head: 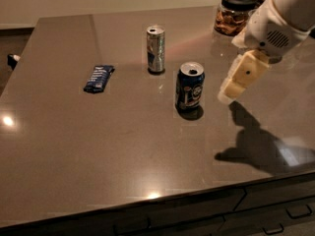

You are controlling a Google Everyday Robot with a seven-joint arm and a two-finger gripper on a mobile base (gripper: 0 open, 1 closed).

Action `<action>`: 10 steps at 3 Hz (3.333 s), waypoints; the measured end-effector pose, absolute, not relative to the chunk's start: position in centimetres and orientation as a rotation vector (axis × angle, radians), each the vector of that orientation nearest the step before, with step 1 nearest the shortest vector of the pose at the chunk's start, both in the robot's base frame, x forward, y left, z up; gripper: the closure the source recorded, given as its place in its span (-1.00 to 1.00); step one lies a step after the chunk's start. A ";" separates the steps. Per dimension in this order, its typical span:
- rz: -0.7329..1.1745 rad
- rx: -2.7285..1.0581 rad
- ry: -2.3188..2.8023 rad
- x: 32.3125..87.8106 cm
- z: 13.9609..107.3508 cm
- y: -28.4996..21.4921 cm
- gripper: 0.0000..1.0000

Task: Move pepsi can near rxbar blueberry

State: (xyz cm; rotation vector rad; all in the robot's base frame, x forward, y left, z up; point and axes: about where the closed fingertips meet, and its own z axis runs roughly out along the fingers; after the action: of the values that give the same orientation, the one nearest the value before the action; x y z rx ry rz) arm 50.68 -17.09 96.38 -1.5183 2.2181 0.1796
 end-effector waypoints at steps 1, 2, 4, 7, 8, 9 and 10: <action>0.209 -1.491 2.171 52.3 95.9 -14.9 -1.00; 0.240 -1.491 2.141 53.7 94.6 -13.4 -1.00; 0.350 -1.488 2.115 54.9 91.9 -12.2 -1.00; 0.489 -1.536 2.026 55.3 91.6 -8.6 -0.21; 0.515 -1.552 2.004 56.5 92.6 -7.6 0.40; 0.525 -1.568 1.977 57.5 93.9 -6.2 0.86; 0.533 -1.619 1.934 58.6 94.9 -3.5 1.00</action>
Offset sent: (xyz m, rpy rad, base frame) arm 0.0481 0.0507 -0.0363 0.1175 -0.0417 0.0359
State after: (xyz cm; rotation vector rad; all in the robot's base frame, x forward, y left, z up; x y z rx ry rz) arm 58.62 -3.46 94.87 -1.6193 1.9336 0.5329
